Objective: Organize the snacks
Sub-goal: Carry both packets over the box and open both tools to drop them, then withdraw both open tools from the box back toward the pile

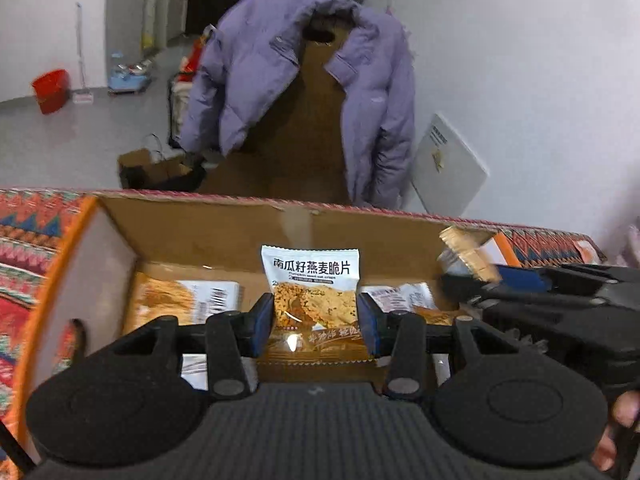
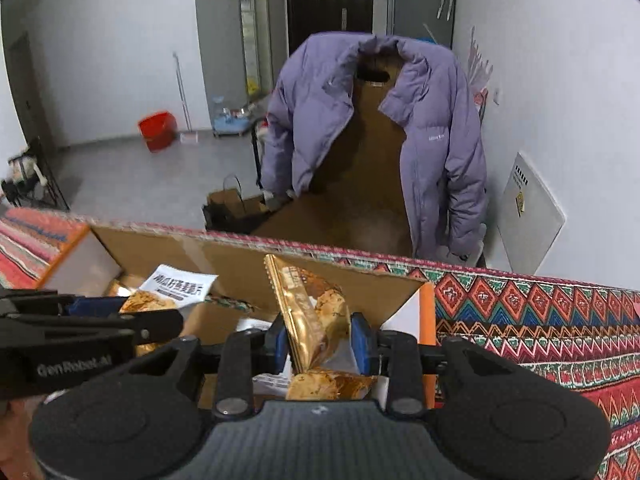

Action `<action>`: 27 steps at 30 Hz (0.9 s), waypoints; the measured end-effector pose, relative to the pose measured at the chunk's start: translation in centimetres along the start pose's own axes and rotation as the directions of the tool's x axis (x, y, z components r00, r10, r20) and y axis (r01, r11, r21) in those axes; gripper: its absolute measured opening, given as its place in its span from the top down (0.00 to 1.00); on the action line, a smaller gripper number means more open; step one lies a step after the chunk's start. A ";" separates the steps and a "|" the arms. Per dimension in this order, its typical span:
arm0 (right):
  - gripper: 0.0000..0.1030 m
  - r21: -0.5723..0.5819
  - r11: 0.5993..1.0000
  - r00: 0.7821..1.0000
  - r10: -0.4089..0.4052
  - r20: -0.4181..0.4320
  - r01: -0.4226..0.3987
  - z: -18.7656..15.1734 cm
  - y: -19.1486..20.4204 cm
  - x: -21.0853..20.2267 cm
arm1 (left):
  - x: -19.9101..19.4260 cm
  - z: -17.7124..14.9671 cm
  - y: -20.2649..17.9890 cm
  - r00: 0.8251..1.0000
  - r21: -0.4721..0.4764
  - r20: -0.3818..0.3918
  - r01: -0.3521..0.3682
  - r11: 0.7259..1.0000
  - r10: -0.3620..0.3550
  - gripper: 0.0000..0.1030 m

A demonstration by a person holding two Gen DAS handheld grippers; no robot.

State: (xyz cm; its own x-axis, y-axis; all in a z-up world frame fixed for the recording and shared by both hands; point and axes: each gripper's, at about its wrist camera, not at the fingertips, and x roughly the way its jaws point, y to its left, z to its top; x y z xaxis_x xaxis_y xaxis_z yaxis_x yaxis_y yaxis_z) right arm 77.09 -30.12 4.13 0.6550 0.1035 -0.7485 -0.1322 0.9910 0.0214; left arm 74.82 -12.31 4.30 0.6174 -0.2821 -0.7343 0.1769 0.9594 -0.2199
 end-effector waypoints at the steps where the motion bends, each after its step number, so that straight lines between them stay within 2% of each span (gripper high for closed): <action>1: 0.64 -0.009 1.000 1.000 -0.012 -0.014 0.012 0.0 0.2 0.6 | 0.3 0.0 0.0 1.000 -0.006 -0.012 0.000 1.000 -0.001 0.52; 2: 0.63 -0.018 0.999 0.999 -0.028 -0.033 0.027 0.0 0.3 1.0 | 0.5 0.0 0.0 1.000 -0.007 -0.020 -0.004 1.000 0.004 0.47; 3: 0.55 -0.021 0.999 0.998 -0.038 -0.047 0.037 -0.1 0.3 1.2 | 0.6 0.0 0.0 1.000 -0.004 -0.024 -0.009 1.000 0.009 0.41; 4: 0.46 -0.014 0.999 0.997 -0.044 -0.057 0.043 -0.1 0.2 1.3 | 0.6 0.0 -0.1 1.000 -0.001 -0.024 -0.015 1.000 0.015 0.40; 6: 0.40 0.018 0.999 0.998 -0.025 -0.062 0.026 0.0 -0.3 1.0 | 0.2 0.1 0.2 1.000 0.003 -0.024 -0.010 1.000 0.010 0.33; 8: 0.39 0.061 0.998 0.998 0.018 -0.052 -0.014 -0.1 -0.8 -0.3 | -1.1 -0.1 0.3 1.000 0.010 -0.016 -0.004 1.000 0.004 0.30; 12: 0.29 0.083 0.995 0.997 0.054 -0.047 -0.050 -0.2 -1.4 -3.1 | -4.4 -0.4 0.8 1.000 0.067 0.006 -0.021 0.998 0.021 0.24; 14: 0.28 0.082 0.995 0.997 0.055 -0.049 -0.051 -0.6 -1.4 -4.9 | -6.2 -0.8 1.0 0.999 0.081 0.020 -0.027 0.996 0.025 0.19; 17: 0.28 0.079 0.996 0.996 0.053 -0.068 -0.048 -1.4 -1.2 -7.5 | -9.2 -1.9 0.9 0.999 0.135 0.019 -0.044 0.990 0.042 0.19; 20: 0.27 0.070 0.996 0.997 0.050 -0.065 -0.046 -2.4 -0.8 -10.4 | -12.5 -3.2 0.7 0.999 0.161 0.029 -0.041 0.986 0.037 0.14; 27: 0.27 0.035 0.997 0.997 0.064 -0.042 -0.062 -6.3 0.6 -17.5 | -20.0 -7.0 -0.2 0.997 0.205 0.079 -0.044 0.978 0.028 0.06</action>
State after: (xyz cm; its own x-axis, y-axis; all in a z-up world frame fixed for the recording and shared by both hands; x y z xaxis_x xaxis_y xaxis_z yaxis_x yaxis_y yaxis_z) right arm 60.91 -31.91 13.08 0.6136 0.1630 -0.7726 -0.1471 0.9849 0.0909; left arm 57.05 -6.95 14.51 0.6805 -0.2536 -0.6875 0.3030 0.9516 -0.0512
